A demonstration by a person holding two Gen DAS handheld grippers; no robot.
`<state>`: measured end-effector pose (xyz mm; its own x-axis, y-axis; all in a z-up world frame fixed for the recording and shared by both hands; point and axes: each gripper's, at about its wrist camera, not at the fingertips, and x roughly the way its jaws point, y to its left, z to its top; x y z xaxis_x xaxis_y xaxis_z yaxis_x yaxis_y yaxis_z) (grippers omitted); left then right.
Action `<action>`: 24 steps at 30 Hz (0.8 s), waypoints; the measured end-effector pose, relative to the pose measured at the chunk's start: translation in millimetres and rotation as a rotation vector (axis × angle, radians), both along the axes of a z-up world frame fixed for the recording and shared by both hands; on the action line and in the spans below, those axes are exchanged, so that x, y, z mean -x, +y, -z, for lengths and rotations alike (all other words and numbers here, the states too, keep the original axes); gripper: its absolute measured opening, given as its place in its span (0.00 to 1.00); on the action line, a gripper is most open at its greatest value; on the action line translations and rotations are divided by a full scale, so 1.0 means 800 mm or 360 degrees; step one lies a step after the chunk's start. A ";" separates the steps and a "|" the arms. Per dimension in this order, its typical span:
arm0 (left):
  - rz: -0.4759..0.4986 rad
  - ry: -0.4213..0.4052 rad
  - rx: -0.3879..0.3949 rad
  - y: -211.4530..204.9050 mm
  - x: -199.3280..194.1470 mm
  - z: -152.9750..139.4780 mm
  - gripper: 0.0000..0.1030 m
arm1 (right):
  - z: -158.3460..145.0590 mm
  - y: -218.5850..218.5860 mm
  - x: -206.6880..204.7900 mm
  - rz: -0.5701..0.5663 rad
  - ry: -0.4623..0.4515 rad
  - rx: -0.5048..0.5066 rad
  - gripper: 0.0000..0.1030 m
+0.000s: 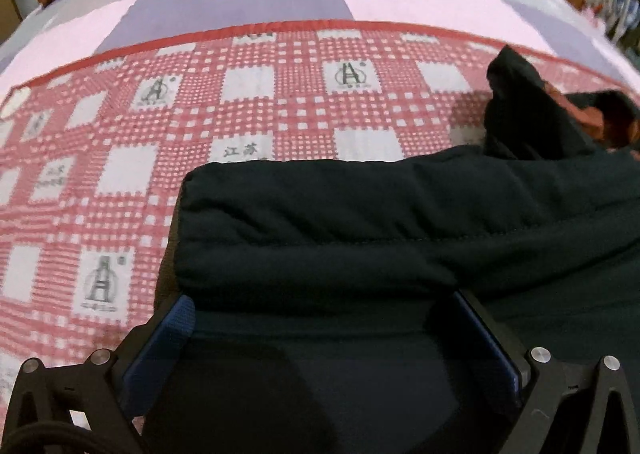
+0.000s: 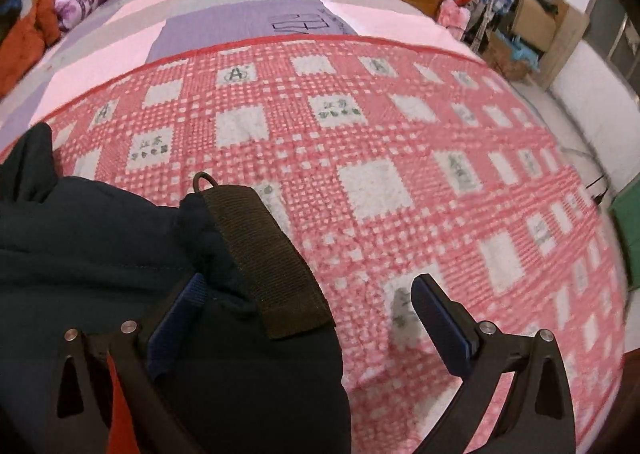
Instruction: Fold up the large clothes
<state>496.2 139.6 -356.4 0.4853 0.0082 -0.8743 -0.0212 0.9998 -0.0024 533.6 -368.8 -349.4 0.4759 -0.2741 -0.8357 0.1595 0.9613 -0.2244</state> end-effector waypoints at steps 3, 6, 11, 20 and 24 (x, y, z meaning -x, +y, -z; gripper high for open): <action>-0.0053 0.0001 -0.0129 -0.015 0.021 -0.030 0.98 | -0.048 0.056 0.050 -0.0222 -0.0246 0.0093 0.99; 0.0052 -0.0217 -0.0062 -0.055 0.097 -0.076 0.98 | -0.078 0.124 0.122 -0.0530 -0.0400 -0.0007 0.99; 0.0215 -0.0273 0.0090 -0.135 0.214 -0.080 0.99 | -0.067 0.253 0.243 -0.0886 -0.0341 -0.0252 0.99; 0.0129 -0.0319 -0.0108 -0.088 0.267 -0.038 1.00 | -0.011 0.147 0.274 -0.0688 -0.0281 -0.0022 0.99; -0.0082 -0.0268 -0.0155 -0.015 0.275 -0.033 1.00 | -0.010 0.035 0.267 -0.0399 -0.0217 -0.0097 0.99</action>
<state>276.2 127.5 -329.8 0.6212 0.1174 -0.7748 -0.0800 0.9930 0.0864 320.1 -341.2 -341.3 0.6314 -0.0853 -0.7708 -0.0598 0.9856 -0.1580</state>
